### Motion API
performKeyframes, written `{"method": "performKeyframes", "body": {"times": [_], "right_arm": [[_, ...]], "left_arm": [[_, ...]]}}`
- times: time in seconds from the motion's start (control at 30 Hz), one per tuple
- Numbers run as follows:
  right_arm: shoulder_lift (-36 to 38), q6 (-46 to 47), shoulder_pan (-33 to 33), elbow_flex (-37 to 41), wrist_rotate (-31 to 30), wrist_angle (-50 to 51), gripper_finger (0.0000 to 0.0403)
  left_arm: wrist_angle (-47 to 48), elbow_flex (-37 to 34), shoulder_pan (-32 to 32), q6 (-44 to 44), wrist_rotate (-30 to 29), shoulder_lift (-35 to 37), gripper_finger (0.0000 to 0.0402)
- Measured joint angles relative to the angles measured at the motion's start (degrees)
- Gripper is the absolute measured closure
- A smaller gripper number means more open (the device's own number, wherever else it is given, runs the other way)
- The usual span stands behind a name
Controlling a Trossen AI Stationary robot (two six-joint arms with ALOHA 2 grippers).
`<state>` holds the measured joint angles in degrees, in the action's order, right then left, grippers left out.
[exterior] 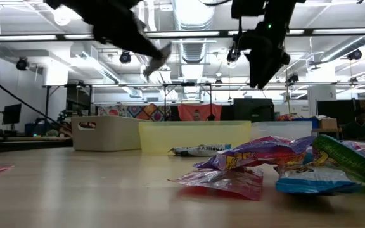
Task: Sort candy
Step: Put the white chocolate into the yellow bin
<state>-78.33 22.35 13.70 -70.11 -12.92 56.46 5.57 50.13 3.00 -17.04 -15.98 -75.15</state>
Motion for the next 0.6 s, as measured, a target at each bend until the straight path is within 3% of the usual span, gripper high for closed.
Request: {"method": "performKeyframes", "body": {"times": [0.13,0.23,0.43,0.6], "right_arm": [[2.08,1.98,-3.13,0.00,1.93,0.27,0.0182],[3.80,4.45,-5.69,0.00,2.86,0.26,0.0182],[5.98,9.19,-11.03,0.00,2.85,0.26,0.0182],[6.21,14.36,-14.69,0.00,2.88,0.29,0.0182]], "left_arm": [[-9.21,0.23,-6.80,-1.88,0.01,-4.43,0.0396],[-9.28,2.71,-11.11,-0.59,0.00,-8.77,0.0395],[-3.03,10.24,-14.47,-1.10,0.09,-17.68,0.0394],[8.51,16.93,-15.73,-3.67,0.03,-23.81,0.0389]]}}
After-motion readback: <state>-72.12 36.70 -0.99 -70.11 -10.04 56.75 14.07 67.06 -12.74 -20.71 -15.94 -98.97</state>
